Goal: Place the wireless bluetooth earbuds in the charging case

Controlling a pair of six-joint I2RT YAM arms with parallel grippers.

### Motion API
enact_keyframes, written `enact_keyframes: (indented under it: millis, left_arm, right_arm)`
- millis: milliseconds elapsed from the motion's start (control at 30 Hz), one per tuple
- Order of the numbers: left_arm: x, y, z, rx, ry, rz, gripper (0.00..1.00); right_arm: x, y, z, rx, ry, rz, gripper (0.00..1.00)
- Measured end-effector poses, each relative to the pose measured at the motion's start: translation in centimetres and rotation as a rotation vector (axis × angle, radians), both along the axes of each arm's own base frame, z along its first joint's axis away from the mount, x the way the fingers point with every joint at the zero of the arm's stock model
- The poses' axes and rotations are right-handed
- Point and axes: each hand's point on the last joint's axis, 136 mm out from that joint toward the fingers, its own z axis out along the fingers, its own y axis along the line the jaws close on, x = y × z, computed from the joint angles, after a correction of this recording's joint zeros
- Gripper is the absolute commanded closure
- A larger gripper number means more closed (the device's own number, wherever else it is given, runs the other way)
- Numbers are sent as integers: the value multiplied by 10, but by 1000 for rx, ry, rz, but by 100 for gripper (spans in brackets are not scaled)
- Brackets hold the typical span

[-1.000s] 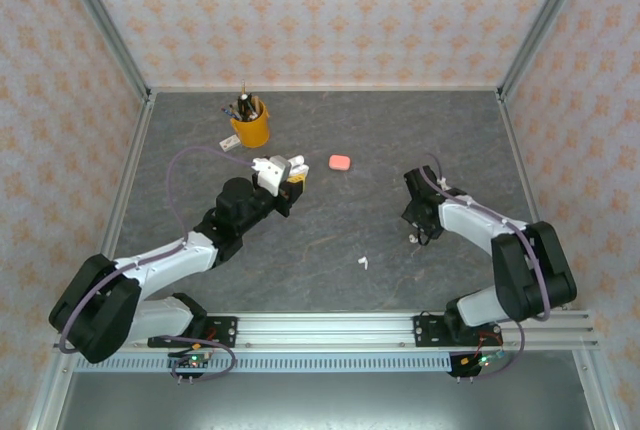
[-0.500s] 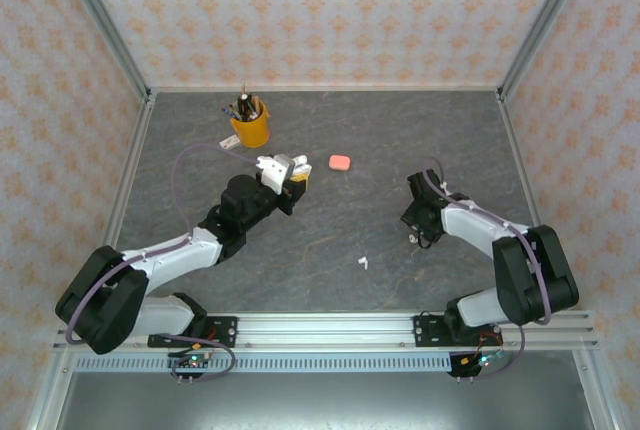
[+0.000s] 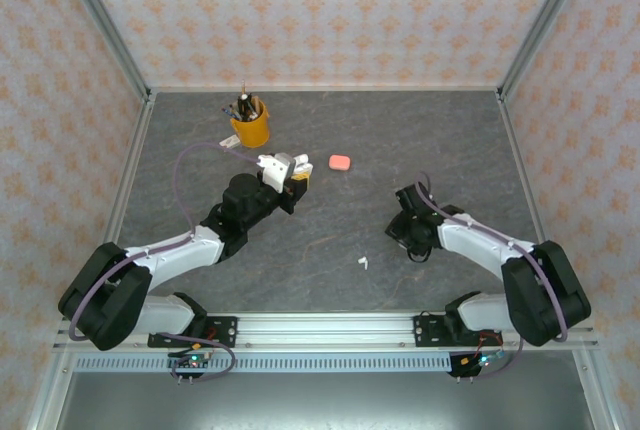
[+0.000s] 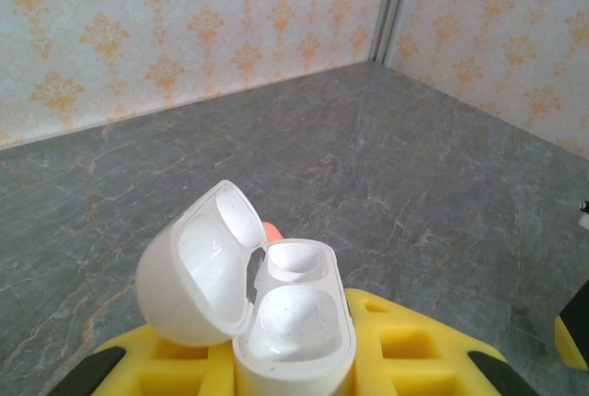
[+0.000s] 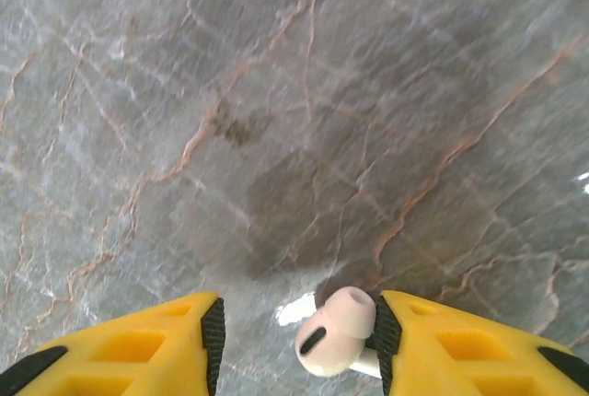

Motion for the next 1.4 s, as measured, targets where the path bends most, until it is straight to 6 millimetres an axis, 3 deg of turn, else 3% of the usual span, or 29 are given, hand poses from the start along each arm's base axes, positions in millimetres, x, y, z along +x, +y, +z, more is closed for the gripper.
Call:
enact_keyframes:
  millis: [200,500,867,1400]
  left_arm:
    - [0,0,1,-3,-4,0,100]
    - [-1,-2,2,-6,-3,-14,100]
    - [0,-5,8,-14,-14,-22,100]
    - [0,-5,6,-11,-10,-22,100]
  right_arm:
    - [-16,2,5,-6,29,25,48]
    - [-8,-7,22,-102,10,85,46]
    - [-4,-5,6,-189,98,247,46]
    - [3,-1,-6,-234,154,344,52]
